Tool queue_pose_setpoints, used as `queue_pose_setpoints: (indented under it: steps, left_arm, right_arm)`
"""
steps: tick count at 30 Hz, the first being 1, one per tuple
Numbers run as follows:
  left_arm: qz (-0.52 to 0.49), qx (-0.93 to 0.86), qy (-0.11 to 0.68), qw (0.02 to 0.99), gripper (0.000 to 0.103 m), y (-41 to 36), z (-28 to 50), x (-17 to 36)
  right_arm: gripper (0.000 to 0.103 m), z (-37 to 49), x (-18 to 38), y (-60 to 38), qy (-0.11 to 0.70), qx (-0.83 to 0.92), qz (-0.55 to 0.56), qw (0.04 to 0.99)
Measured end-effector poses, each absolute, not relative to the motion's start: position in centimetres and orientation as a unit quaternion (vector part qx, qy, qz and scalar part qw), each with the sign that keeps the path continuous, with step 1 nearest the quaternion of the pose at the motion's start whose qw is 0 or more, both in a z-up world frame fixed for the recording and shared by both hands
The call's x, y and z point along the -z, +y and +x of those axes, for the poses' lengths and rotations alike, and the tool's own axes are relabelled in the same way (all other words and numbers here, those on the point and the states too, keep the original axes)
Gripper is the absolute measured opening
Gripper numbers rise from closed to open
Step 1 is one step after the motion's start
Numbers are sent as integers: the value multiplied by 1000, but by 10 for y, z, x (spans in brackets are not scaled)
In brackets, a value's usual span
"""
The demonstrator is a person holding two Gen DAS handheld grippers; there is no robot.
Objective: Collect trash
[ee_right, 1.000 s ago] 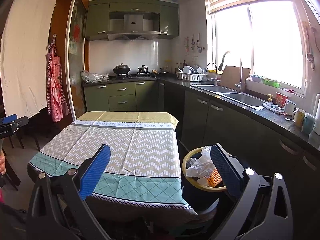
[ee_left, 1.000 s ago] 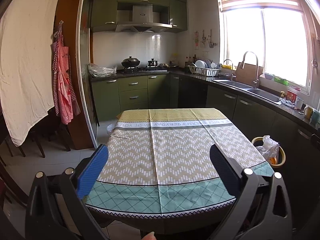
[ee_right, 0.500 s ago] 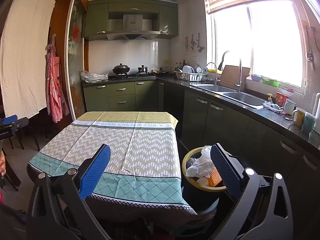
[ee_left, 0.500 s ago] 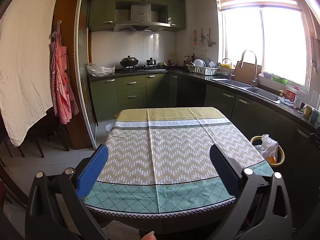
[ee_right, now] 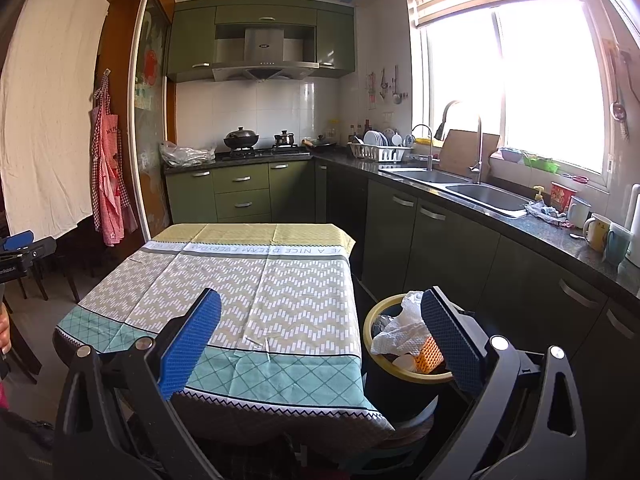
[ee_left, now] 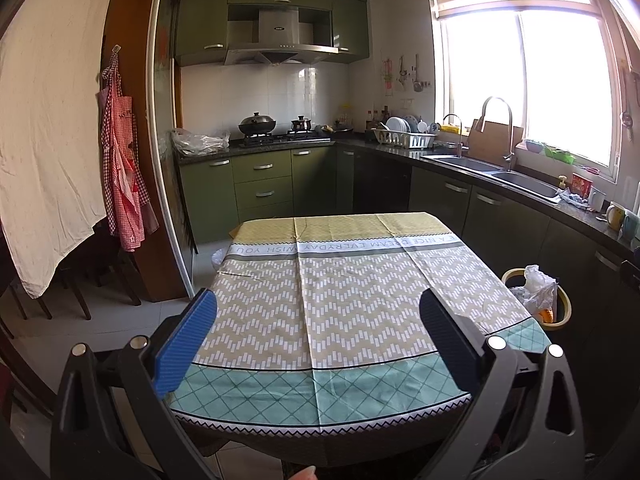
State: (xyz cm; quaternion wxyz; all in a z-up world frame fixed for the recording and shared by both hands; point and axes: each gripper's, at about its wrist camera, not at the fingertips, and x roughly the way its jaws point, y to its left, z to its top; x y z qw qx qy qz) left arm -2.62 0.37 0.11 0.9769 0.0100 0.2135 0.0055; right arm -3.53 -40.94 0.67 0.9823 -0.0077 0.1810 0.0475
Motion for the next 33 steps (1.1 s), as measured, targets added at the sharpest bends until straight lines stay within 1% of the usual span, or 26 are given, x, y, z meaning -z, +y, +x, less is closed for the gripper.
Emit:
queue_pose_setpoints:
  steps: [33]
  left_arm:
    - [18,1,219,976,97,2,-24,1]
  right_arm:
    - [99,-34,-3,-406,183,-38,-4,982]
